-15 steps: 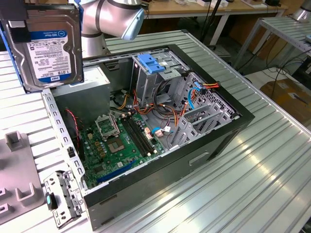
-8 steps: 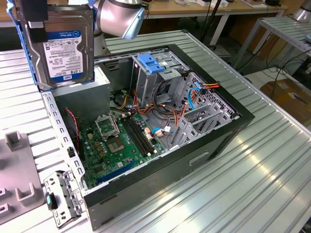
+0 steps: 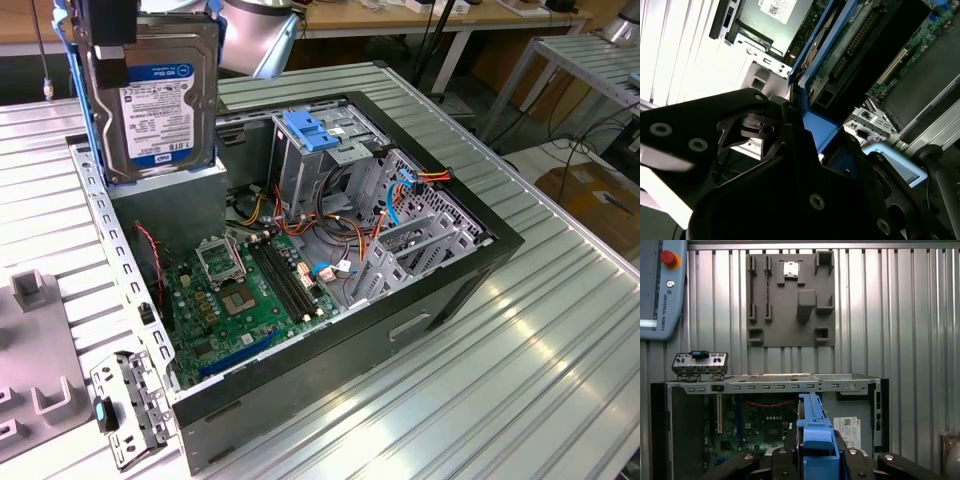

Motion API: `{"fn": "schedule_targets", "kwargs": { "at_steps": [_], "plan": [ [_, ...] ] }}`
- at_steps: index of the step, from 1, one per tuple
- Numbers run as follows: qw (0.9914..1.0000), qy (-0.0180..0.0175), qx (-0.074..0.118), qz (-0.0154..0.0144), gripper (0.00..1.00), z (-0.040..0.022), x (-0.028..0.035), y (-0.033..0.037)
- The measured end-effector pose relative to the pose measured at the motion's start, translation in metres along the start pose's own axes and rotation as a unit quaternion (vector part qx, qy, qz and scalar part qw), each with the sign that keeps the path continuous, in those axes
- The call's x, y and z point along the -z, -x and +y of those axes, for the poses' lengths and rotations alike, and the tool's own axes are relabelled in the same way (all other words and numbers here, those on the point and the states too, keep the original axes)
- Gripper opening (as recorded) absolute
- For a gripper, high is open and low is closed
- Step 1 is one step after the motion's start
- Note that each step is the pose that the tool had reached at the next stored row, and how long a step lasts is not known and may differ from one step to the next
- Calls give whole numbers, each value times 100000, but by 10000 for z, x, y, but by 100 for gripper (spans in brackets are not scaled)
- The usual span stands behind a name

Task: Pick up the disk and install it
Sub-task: 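Pick up the disk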

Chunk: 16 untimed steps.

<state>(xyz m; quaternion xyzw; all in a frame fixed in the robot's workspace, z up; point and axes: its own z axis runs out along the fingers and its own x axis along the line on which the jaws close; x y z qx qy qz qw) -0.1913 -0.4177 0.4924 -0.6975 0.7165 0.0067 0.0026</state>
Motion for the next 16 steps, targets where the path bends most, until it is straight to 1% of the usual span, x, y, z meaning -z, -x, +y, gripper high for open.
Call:
{"fn": "schedule_targets", "kwargs": {
  "at_steps": [3,8,12,13,14,16],
  "plan": [
    [100000,-3,-14,-3,37,-79,-4,-13],
    [100000,-6,-53,7,37,-184,-8,-30],
    [100000,-4,-82,38,37,-219,-15,-66],
    [100000,-13,-89,33,37,-238,-20,-79],
    [100000,-3,-95,57,37,-293,-26,-84],
    [100000,-4,-107,101,37,-382,-37,-88]
  ]
}}
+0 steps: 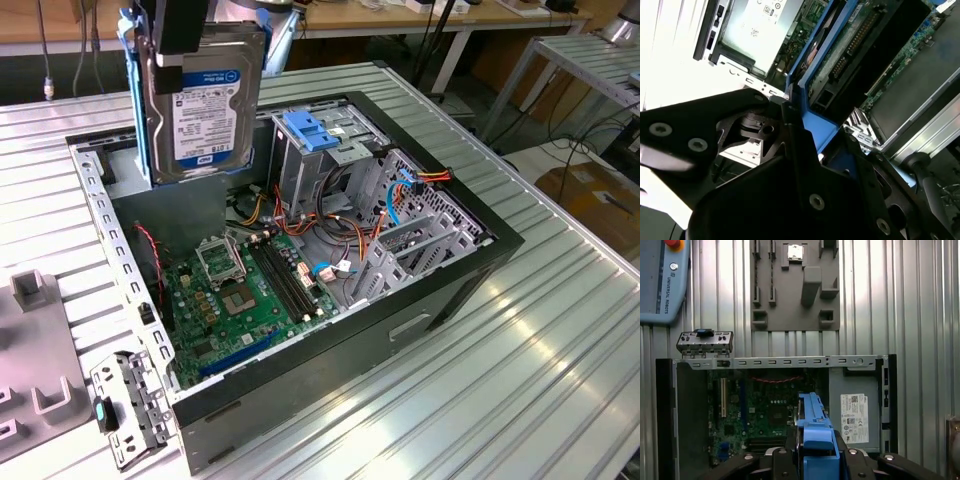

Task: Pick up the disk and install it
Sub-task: 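Pick up the disk, then insert the disk into the insertion slot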

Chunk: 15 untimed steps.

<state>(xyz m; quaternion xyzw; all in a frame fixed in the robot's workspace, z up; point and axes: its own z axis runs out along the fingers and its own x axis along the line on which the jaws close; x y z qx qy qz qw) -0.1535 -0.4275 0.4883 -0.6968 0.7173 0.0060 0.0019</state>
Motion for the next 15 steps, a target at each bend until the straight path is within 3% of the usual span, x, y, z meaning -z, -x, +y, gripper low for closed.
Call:
{"fn": "schedule_targets", "kwargs": {
  "at_steps": [2,15],
  "plan": [
    [100000,-5,-8,17,37,-38,-4,-5],
    [100000,-4,-13,22,37,-46,-5,-4]
  ]
}}
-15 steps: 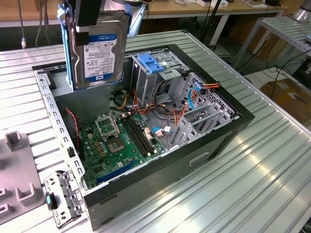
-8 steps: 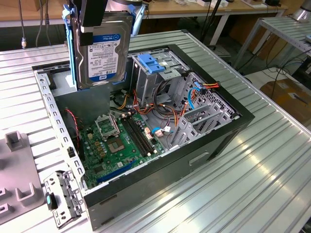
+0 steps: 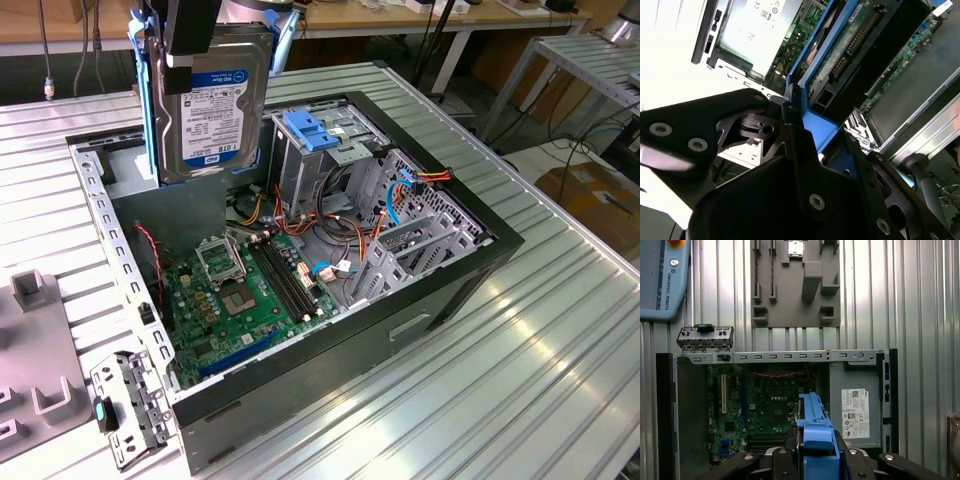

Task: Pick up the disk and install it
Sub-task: 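Insert the disk into the insertion slot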

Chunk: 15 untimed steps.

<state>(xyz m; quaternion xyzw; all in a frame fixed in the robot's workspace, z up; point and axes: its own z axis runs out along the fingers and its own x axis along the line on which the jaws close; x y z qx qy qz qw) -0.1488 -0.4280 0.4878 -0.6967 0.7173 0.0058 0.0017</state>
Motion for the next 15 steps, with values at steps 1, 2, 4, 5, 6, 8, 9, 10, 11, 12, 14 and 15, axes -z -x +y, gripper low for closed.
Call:
{"fn": "schedule_targets", "kwargs": {
  "at_steps": [1,2,4,5,6,8,9,10,11,12,14,15],
  "plan": [
    [100000,3,-1,1,37,0,0,0],
    [100000,1,4,1,37,-1,0,-2],
    [100000,3,-2,20,37,-1,0,-31],
    [100000,4,1,24,37,-2,0,-54],
    [100000,0,-1,33,37,-4,0,-111],
    [100000,1,0,31,37,-5,-2,-194],
    [100000,-2,0,31,37,-9,-4,-284],
    [100000,-1,-2,31,37,-10,-5,-343],
    [100000,1,0,35,37,-11,-6,-376],
    [100000,1,1,37,37,-14,-8,-441],
    [100000,1,-2,72,37,-65,-19,-539],
    [100000,-6,1,93,37,-117,-28,-553]
  ]
}}
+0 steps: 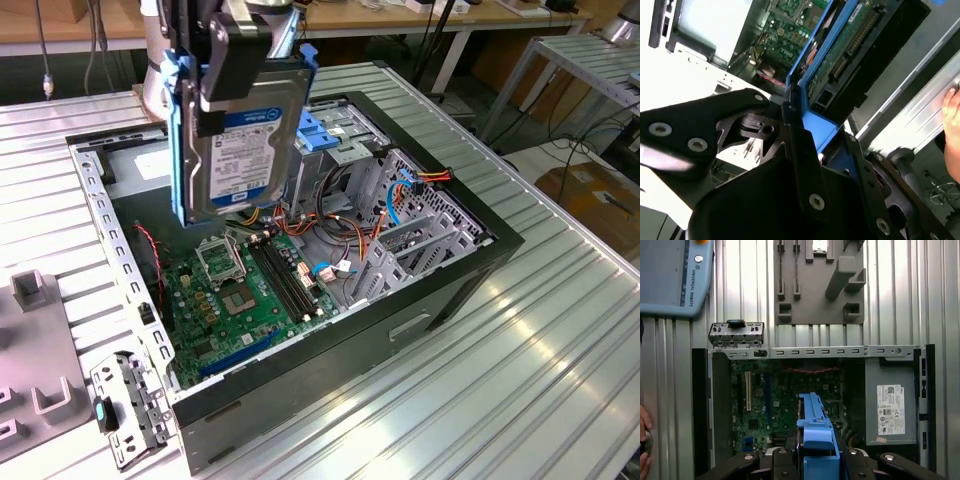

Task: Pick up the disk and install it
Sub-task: 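Insert the disk into the insertion slot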

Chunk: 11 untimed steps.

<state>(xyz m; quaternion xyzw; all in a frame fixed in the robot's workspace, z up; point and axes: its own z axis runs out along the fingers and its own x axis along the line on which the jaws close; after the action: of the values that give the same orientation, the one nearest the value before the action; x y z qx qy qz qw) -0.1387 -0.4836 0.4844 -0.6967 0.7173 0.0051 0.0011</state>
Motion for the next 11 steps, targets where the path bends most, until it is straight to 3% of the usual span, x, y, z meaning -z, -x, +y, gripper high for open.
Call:
{"fn": "schedule_targets", "kwargs": {
  "at_steps": [11],
  "plan": [
    [99999,-7,1,417,37,-519,-68,-2]
  ]
}}
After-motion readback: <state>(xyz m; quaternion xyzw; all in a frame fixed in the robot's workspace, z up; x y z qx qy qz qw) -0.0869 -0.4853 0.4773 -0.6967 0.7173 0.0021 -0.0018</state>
